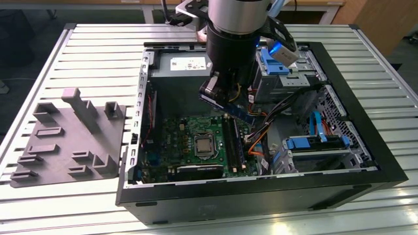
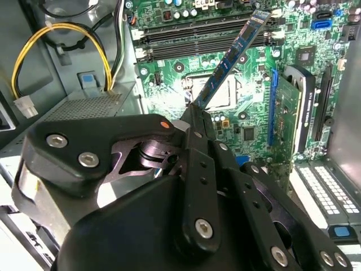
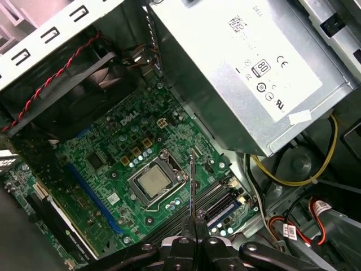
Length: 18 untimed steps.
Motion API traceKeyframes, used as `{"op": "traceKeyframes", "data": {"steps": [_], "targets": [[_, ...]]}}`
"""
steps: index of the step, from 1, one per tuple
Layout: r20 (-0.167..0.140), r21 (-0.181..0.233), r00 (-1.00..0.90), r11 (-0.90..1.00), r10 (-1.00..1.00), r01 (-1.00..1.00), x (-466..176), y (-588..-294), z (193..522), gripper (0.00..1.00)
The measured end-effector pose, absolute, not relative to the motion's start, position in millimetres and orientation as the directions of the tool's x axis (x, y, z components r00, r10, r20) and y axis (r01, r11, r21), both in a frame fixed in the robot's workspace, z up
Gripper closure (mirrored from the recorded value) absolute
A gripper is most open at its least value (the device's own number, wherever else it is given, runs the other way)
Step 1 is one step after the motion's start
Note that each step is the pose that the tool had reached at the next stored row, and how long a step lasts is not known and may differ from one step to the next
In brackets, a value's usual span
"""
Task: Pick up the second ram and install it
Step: 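Insert the second ram into the second slot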
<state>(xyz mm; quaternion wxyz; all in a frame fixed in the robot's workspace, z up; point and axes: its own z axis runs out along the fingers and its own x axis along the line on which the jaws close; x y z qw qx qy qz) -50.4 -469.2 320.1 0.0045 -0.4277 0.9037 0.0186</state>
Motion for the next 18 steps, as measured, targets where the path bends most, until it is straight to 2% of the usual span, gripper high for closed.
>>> {"op": "traceKeyframes", "data": {"steps": [18], "targets": [[-0.024, 0.030, -0.667, 0.667, -0.744, -0.745, -50.4, -469.2, 320.1, 0.88]]}}
